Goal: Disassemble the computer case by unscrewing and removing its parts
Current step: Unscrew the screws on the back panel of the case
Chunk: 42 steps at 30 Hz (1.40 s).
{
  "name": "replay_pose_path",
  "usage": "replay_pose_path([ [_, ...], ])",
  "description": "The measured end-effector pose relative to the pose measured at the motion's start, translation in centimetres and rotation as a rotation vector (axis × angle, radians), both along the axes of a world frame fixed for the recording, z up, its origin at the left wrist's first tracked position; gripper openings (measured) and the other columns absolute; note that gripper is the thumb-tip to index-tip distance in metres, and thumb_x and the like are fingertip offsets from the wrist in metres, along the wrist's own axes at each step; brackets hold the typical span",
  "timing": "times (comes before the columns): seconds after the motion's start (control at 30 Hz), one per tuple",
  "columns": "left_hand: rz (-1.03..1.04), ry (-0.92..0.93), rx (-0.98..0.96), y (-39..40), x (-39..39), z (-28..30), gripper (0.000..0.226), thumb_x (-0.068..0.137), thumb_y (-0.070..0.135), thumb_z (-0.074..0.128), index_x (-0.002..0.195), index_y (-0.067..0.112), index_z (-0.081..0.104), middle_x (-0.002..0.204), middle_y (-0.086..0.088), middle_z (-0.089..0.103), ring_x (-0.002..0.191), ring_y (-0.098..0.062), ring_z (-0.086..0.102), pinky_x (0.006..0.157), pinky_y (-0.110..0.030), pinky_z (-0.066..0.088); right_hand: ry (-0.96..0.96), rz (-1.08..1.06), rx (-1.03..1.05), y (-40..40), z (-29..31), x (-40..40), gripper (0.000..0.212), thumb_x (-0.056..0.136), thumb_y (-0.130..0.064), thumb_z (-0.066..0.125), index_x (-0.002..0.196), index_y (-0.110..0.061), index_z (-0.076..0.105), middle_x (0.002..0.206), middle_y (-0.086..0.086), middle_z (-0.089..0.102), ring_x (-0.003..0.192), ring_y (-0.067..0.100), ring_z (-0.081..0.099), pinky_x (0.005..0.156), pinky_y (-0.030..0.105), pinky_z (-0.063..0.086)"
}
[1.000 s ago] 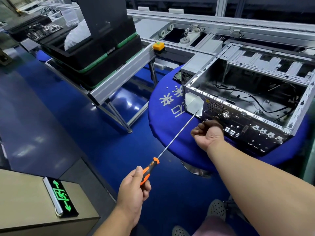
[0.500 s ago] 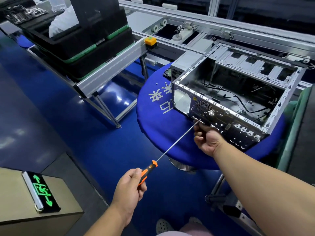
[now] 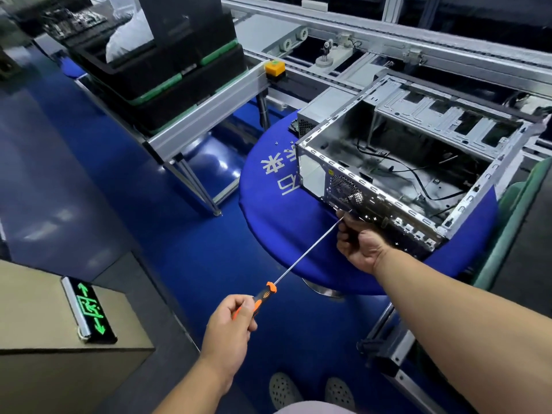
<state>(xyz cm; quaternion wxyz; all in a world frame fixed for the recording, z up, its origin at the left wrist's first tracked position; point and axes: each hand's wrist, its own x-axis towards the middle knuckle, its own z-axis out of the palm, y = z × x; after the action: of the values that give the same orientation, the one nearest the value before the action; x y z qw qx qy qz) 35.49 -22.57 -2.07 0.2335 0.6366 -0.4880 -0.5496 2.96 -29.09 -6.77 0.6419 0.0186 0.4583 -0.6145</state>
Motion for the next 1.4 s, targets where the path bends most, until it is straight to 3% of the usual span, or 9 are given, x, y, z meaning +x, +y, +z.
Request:
replay_pose_path([
  [0.37, 0.078, -0.055, -0.065, 2.0, -1.0, -0.6, 0.018, 0.103, 0.033, 0.062, 0.094, 0.047, 0.070, 0.079, 0.004, 0.071, 0.065, -0.010, 0.057, 0.060, -0.029, 0.049, -0.003, 0.098, -0.042, 1.4, -1.8, -1.4, 0.011, 0.095, -0.028, 0.063, 0.098, -0.022, 0.072, 0.065, -0.004, 0.045, 0.054, 0.010, 0.034, 0.053, 0.023, 0.026],
  [0.57, 0.059, -0.079, -0.071, 1.5, -1.0, 0.3, 0.011, 0.101, 0.026, 0.065, 0.099, 0.035, 0.071, 0.080, 0.005, 0.072, 0.061, -0.006, 0.059, 0.058, -0.019, 0.052, -0.001, 0.097, -0.030, 1.3, -1.9, -1.3, 0.013, 0.100, -0.030, 0.059, 0.101, -0.023, 0.069, 0.062, -0.006, 0.031, 0.053, 0.010, 0.025, 0.051, 0.023, 0.026],
  [0.67, 0.036, -0.117, -0.080, 1.6, -1.0, 0.4, 0.014, 0.098, 0.024, 0.070, 0.098, 0.038, 0.069, 0.084, 0.008, 0.072, 0.061, -0.004, 0.060, 0.059, -0.019, 0.052, -0.008, 0.086, -0.034, 1.5, -2.0, -1.3, 0.014, 0.098, -0.032, 0.061, 0.104, -0.022, 0.068, 0.063, -0.005, 0.028, 0.054, 0.011, 0.023, 0.054, 0.023, 0.025],
  [0.83, -0.085, -0.375, -0.237, 1.7, -1.4, 0.3, 0.024, 0.092, 0.024, 0.079, 0.098, 0.042, 0.064, 0.097, 0.030, 0.068, 0.088, 0.003, 0.063, 0.065, -0.015, 0.044, -0.027, 0.065, -0.046, 1.5, -1.8, -1.4, 0.014, 0.098, -0.032, 0.061, 0.105, -0.023, 0.068, 0.063, -0.005, 0.027, 0.055, 0.011, 0.021, 0.054, 0.023, 0.025],
  [0.97, -0.057, -0.373, -0.265, 1.7, -1.3, -0.4, 0.020, 0.094, 0.025, 0.075, 0.098, 0.041, 0.065, 0.095, 0.028, 0.069, 0.085, -0.001, 0.067, 0.069, -0.020, 0.046, -0.030, 0.080, -0.063, 1.5, -1.7, -1.4, 0.013, 0.093, -0.033, 0.064, 0.102, -0.023, 0.067, 0.061, -0.005, 0.027, 0.055, 0.011, 0.022, 0.052, 0.022, 0.028],
  [1.07, 0.028, -0.195, -0.128, 1.7, -1.4, -0.5, 0.009, 0.102, 0.034, 0.063, 0.097, 0.034, 0.070, 0.086, 0.007, 0.076, 0.062, -0.009, 0.066, 0.064, -0.025, 0.047, -0.029, 0.083, -0.066, 1.6, -1.6, -1.3, 0.010, 0.097, -0.032, 0.061, 0.100, -0.023, 0.066, 0.060, -0.005, 0.026, 0.055, 0.011, 0.021, 0.053, 0.022, 0.028],
  [1.17, 0.170, 0.004, 0.154, 1.5, -1.9, -0.3, 0.039, 0.108, 0.050, 0.049, 0.101, 0.018, 0.071, 0.072, -0.006, 0.070, 0.052, -0.016, 0.053, 0.049, -0.026, 0.042, -0.025, 0.081, -0.054, 1.5, -1.6, -1.3, 0.010, 0.100, -0.031, 0.058, 0.097, -0.023, 0.064, 0.059, -0.005, 0.025, 0.055, 0.011, 0.021, 0.052, 0.021, 0.028],
  [1.27, 0.320, 0.143, 0.403, 1.3, -2.2, 0.2, 0.057, 0.106, 0.058, 0.049, 0.096, 0.012, 0.081, 0.065, -0.008, 0.059, 0.045, -0.015, 0.043, 0.039, -0.024, 0.031, -0.025, 0.082, -0.043, 1.6, -1.7, -1.3, 0.011, 0.101, -0.031, 0.058, 0.099, -0.023, 0.064, 0.058, -0.005, 0.026, 0.053, 0.011, 0.022, 0.051, 0.021, 0.028],
  [1.4, 0.372, 0.205, 0.490, 1.3, -2.6, 0.4, 0.063, 0.104, 0.062, 0.051, 0.085, 0.013, 0.085, 0.062, -0.006, 0.056, 0.043, -0.014, 0.039, 0.040, -0.022, 0.025, -0.018, 0.102, -0.047, 1.7, -1.9, -1.4, 0.013, 0.101, -0.032, 0.059, 0.108, -0.024, 0.067, 0.058, -0.005, 0.025, 0.053, 0.011, 0.022, 0.052, 0.022, 0.028],
])
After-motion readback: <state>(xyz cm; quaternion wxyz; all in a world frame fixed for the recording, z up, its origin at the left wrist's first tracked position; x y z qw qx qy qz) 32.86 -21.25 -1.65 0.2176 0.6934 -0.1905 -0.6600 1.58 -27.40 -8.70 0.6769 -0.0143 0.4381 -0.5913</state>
